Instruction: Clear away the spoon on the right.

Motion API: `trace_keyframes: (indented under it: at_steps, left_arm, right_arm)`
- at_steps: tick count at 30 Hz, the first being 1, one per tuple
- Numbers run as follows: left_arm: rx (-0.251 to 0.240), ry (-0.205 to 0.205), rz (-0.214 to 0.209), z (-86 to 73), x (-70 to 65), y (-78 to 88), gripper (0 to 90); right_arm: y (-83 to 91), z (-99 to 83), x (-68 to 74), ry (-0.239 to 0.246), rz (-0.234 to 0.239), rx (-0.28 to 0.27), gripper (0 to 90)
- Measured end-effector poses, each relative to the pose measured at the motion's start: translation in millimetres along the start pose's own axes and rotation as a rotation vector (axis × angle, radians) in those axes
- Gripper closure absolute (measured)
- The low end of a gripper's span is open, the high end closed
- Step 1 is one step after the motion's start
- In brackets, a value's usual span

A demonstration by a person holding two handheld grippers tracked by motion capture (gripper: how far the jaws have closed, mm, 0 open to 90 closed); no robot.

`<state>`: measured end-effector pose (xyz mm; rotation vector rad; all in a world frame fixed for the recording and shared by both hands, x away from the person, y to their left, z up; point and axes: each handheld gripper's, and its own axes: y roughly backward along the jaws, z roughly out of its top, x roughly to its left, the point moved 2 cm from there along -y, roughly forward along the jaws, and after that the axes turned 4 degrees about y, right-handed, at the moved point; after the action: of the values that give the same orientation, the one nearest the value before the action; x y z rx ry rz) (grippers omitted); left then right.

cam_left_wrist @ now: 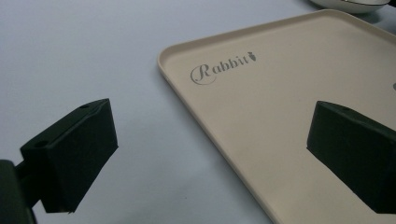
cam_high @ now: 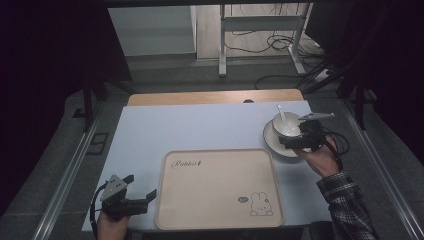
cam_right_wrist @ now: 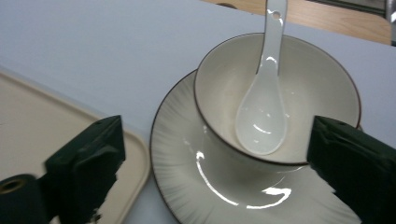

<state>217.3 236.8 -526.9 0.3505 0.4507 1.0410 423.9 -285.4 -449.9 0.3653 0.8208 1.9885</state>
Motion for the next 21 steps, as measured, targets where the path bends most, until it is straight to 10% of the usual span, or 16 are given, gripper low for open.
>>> trace_keyframes:
  at_steps: [21]
  left_arm:
    - [-0.002,-0.001,-0.001,0.5,0.8,1.6,1.4]
  right_arm:
    - [-41.7,30.0,-29.5,-0.014,-0.047,0.057,45.3]
